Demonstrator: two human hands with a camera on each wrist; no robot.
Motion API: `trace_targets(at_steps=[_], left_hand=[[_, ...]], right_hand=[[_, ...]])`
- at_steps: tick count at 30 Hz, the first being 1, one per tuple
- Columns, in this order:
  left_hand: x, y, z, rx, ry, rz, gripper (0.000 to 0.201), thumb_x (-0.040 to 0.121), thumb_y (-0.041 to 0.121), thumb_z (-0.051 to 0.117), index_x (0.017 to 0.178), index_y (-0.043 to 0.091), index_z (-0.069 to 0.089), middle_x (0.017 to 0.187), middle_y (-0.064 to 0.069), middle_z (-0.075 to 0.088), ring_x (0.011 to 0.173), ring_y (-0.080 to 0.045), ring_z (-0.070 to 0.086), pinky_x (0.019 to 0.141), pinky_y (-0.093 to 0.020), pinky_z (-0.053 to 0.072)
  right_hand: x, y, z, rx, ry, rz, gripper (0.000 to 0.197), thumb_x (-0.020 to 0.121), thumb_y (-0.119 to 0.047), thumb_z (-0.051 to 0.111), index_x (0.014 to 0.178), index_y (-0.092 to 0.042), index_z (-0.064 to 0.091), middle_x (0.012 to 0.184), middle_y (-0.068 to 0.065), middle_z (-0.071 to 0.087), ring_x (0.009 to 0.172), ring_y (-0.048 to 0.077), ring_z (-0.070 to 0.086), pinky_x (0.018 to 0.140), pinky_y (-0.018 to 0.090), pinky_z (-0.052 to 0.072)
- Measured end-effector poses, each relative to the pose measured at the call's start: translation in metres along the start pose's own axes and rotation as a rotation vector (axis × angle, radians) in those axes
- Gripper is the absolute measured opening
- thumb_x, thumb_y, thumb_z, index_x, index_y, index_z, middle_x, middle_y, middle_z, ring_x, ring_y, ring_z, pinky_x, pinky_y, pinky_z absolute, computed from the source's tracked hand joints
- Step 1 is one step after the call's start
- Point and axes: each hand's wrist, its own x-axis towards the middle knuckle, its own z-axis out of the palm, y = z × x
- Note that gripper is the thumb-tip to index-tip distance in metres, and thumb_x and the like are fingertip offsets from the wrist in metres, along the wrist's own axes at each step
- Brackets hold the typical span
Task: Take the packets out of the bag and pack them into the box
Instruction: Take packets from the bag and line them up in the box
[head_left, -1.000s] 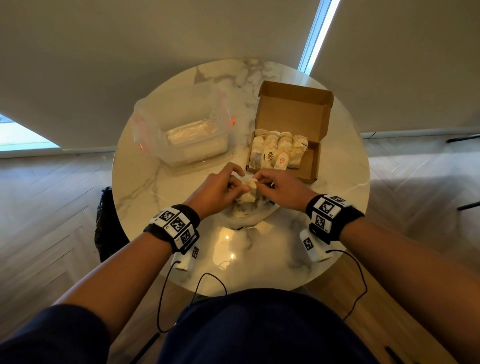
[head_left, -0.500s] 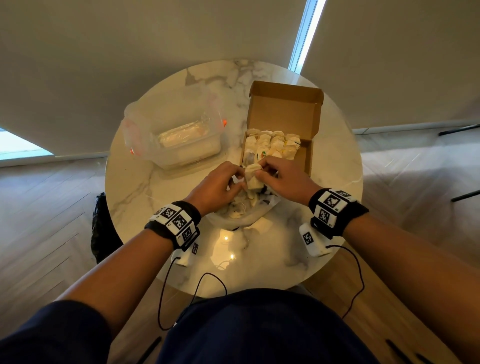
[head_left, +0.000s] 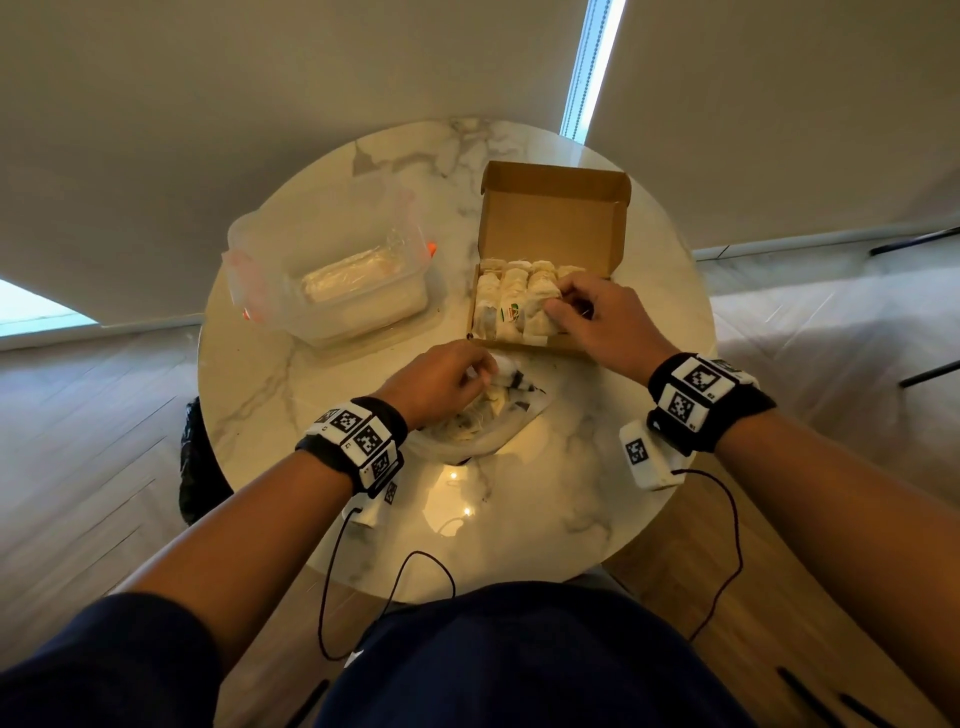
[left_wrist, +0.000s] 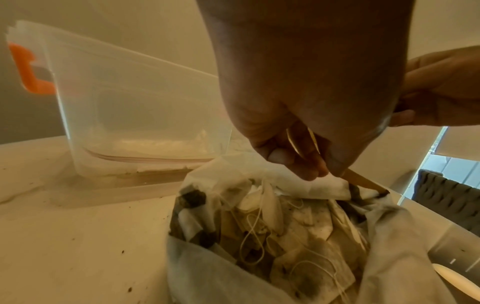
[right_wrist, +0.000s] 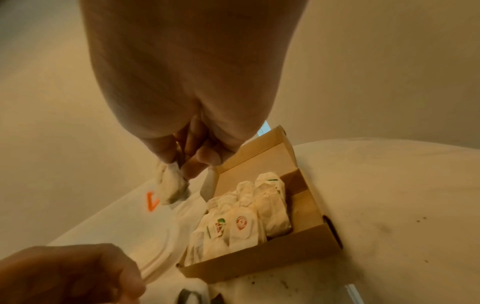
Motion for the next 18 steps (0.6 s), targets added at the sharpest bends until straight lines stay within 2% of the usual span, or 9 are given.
trace_targets(at_steps=[3,6,10,13,15,18], left_hand=[[0.012,0.005,-0.004,-0.003,0.041,0.03,0.019,0.098,0.026,0.056,0.115,0.022,0.063,0.11,0.007,0.061,0.088,-0.006,0.051,0.077,-0.022,0.041],[0.03,0.011,-0.002,0.01,0.057,0.057,0.019,0.097,0.023,0.057,0.114,0.019,0.063,0.107,0.004,0.058,0.088,-0.006,0.049,0.078,-0.022,0.039],[0.054,0.016,0.008,0.036,0.08,0.023,0.022,0.096,0.017,0.058,0.116,0.014,0.064,0.11,-0.003,0.057,0.091,-0.01,0.049,0.08,-0.023,0.04],[0.066,0.014,0.019,0.039,0.075,-0.032,0.024,0.094,0.014,0.057,0.117,0.011,0.065,0.113,-0.007,0.056,0.1,-0.018,0.053,0.083,-0.022,0.037],[0.07,0.011,0.025,0.038,0.078,-0.062,0.023,0.094,0.014,0.057,0.115,0.012,0.066,0.111,-0.008,0.057,0.101,-0.023,0.056,0.083,-0.027,0.042],[0.073,0.008,0.029,0.046,0.074,-0.088,0.022,0.095,0.015,0.056,0.111,0.013,0.071,0.107,-0.008,0.06,0.099,-0.026,0.058,0.086,-0.04,0.049]], right_hand=[[0.008,0.014,-0.009,-0.058,0.085,0.062,0.013,0.098,-0.029,0.061,0.105,-0.019,0.065,0.092,-0.005,0.065,0.08,0.003,0.057,0.068,0.008,0.041],[0.015,0.036,-0.012,-0.104,0.12,0.146,0.016,0.096,-0.029,0.062,0.106,-0.016,0.066,0.094,-0.001,0.067,0.084,0.013,0.06,0.07,0.015,0.043],[0.018,0.057,-0.005,-0.184,0.041,0.234,0.019,0.095,-0.026,0.063,0.109,-0.014,0.066,0.096,-0.001,0.065,0.088,0.017,0.06,0.073,0.022,0.043],[0.02,0.066,0.004,-0.247,-0.039,0.237,0.012,0.094,-0.023,0.065,0.101,-0.014,0.064,0.093,0.001,0.063,0.085,0.019,0.059,0.073,0.024,0.04],[0.024,0.07,0.01,-0.239,-0.03,0.248,0.009,0.093,-0.021,0.066,0.097,-0.014,0.063,0.091,0.002,0.064,0.084,0.021,0.059,0.072,0.025,0.04],[0.031,0.074,0.018,-0.208,0.041,0.284,0.01,0.092,-0.017,0.063,0.098,-0.011,0.06,0.092,0.009,0.066,0.082,0.026,0.06,0.072,0.032,0.048]])
